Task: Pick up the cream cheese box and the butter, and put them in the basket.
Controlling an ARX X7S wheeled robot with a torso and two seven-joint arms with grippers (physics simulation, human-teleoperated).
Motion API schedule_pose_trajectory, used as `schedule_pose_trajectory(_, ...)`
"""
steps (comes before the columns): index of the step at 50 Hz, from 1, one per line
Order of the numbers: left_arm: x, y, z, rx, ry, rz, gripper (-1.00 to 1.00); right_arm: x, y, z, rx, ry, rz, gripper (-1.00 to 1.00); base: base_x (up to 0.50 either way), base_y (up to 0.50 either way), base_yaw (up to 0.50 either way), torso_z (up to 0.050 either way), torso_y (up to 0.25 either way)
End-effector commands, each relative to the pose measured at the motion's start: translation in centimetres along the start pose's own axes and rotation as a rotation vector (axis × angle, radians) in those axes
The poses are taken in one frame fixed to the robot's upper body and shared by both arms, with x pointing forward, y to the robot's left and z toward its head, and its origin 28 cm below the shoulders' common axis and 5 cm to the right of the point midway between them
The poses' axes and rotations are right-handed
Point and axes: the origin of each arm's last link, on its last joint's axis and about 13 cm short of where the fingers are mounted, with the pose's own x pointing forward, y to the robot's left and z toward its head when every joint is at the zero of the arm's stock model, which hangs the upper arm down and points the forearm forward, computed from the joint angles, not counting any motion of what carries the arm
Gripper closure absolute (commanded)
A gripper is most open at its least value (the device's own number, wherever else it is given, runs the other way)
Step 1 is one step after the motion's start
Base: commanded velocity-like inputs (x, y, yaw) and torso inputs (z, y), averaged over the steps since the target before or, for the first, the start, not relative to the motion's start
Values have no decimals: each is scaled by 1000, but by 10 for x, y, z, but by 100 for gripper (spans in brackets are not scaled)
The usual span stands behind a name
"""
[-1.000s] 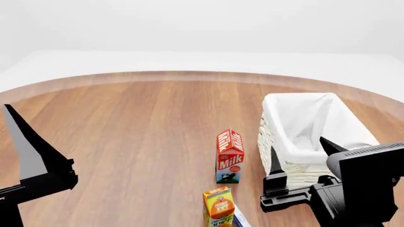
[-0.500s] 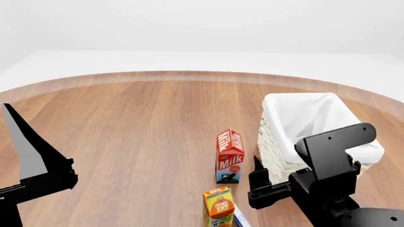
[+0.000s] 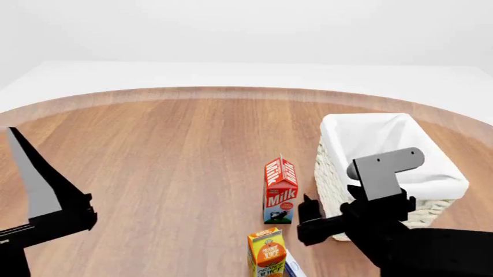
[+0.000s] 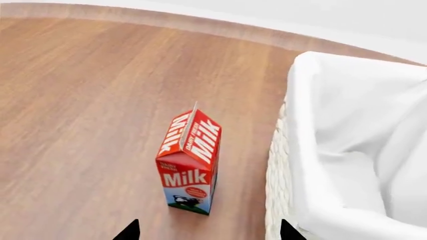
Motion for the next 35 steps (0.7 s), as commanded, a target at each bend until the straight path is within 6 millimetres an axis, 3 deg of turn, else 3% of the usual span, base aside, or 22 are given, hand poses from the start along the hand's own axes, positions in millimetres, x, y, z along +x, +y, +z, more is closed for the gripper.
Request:
schedule_pose_trajectory(1, -1, -1, 0, 1, 2, -3, -100, 10, 0, -8, 12, 59, 27, -100, 0, 0, 0, 0, 0)
schedule_pose_trajectory(10, -2, -1, -1, 1, 3, -4, -100, 17, -3, -11, 14, 81, 19, -100, 0, 0, 0, 0, 0)
schedule_pose_trajectory(35, -2, -2, -2, 2, 5, -8, -100, 34, -4, -42, 8, 205, 1, -100, 0, 0, 0, 0, 0)
